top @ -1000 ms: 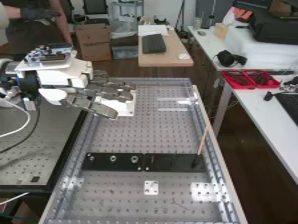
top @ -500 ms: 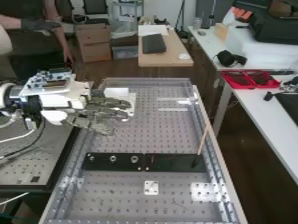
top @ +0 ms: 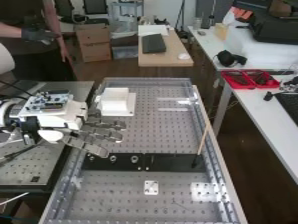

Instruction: Grab the smaller nut and place it in the white container

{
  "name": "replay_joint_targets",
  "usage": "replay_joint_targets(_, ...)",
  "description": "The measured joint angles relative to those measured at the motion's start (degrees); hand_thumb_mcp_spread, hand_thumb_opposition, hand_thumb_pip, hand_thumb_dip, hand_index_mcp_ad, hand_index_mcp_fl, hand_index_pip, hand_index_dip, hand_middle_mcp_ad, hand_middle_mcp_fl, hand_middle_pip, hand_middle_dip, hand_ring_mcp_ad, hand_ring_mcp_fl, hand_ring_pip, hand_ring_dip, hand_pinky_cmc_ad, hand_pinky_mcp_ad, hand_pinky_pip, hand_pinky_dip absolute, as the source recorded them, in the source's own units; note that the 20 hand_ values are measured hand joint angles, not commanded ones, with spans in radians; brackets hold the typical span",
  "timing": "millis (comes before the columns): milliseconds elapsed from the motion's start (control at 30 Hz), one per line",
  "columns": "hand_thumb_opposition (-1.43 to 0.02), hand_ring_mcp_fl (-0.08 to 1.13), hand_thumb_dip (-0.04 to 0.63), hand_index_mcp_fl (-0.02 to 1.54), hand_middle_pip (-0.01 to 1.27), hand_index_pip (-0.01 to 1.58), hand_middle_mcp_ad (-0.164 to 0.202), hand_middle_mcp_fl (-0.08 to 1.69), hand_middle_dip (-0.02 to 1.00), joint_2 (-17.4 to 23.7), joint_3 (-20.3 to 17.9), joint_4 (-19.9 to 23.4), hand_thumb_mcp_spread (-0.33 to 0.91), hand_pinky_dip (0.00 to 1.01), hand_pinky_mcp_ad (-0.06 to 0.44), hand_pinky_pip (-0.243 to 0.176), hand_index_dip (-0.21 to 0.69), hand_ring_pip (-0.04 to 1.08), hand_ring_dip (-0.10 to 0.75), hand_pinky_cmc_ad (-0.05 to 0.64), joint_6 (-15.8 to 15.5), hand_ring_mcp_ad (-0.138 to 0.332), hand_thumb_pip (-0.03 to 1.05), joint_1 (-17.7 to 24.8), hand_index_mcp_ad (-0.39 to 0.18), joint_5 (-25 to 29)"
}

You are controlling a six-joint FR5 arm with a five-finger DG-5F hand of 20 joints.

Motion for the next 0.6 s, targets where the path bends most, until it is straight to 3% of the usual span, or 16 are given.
replay_joint_targets(267,-0.86,0.00,0.239,0.01,0.13,1.55,0.033,0.00,0.19,-2.1,-1.7,3.3,0.35,0.18,0.316,-0.059,0.202,0.08,0.086,0.398,1.1,0.147,0.80,-0.2,-0.152,2.5)
replay_joint_targets(333,-0.86,0.00,0.239,0.01,0.13,1.56,0.033,0.00,0.19,-2.6,-2.1,4.0,0.36,0.18,0.297,-0.059,0.202,0.08,0.086,0.398,1.3,0.147,0.76,-0.3,-0.152,3.0)
replay_joint_targets(600,-0.86,0.00,0.236,0.01,0.13,1.55,0.033,0.00,0.20,-4.9,-3.2,5.9,0.38,0.18,0.293,-0.059,0.202,0.08,0.086,0.379,0.5,0.147,0.75,-0.3,-0.152,4.5)
